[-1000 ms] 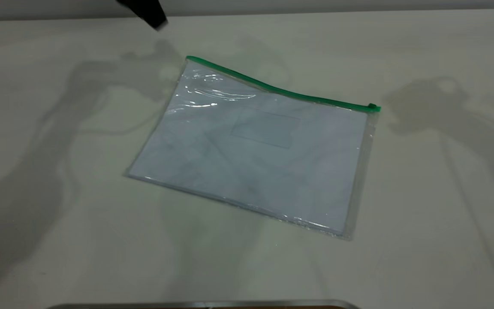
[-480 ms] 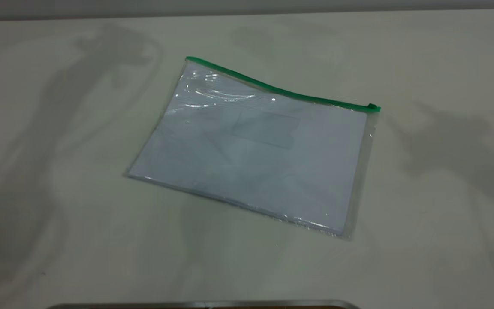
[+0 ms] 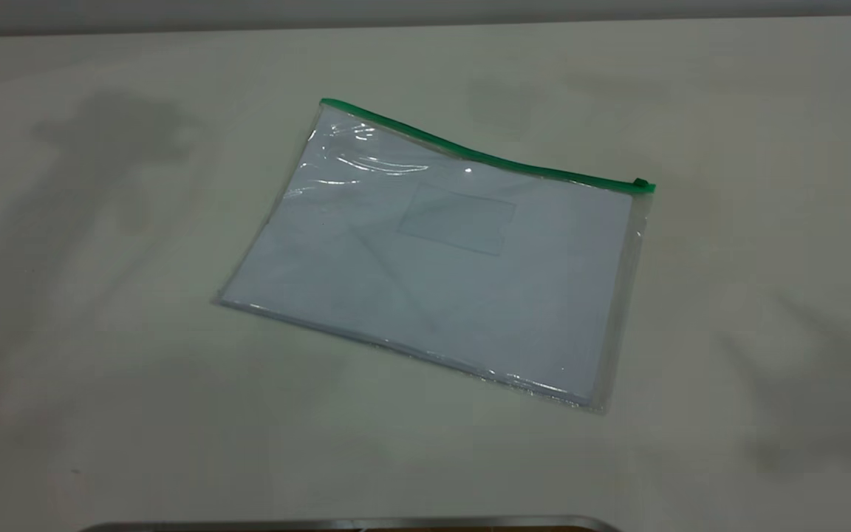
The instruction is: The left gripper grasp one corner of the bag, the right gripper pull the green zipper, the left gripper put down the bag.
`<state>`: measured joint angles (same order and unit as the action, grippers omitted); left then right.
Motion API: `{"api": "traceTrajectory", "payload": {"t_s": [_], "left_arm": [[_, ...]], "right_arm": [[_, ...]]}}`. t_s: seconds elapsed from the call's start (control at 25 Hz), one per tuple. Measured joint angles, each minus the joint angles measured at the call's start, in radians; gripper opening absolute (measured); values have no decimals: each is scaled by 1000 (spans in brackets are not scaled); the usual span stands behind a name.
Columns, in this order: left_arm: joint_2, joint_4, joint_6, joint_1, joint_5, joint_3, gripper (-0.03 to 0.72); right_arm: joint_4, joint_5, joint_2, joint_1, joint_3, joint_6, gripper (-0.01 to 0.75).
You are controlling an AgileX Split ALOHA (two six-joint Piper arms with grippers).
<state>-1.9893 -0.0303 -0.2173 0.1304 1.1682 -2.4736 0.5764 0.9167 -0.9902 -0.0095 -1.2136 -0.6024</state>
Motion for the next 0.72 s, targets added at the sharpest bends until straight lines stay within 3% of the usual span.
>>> {"api": "traceTrajectory", "payload": {"t_s": [0.2,0.72], "left_arm": [[214,-56,37,0,0,274,563],[788,-55,168,0,0,890,563]], "right_arm": [[-1,103,123,0,51,29,579],[-4,233,578,0,383,58,541]]}}
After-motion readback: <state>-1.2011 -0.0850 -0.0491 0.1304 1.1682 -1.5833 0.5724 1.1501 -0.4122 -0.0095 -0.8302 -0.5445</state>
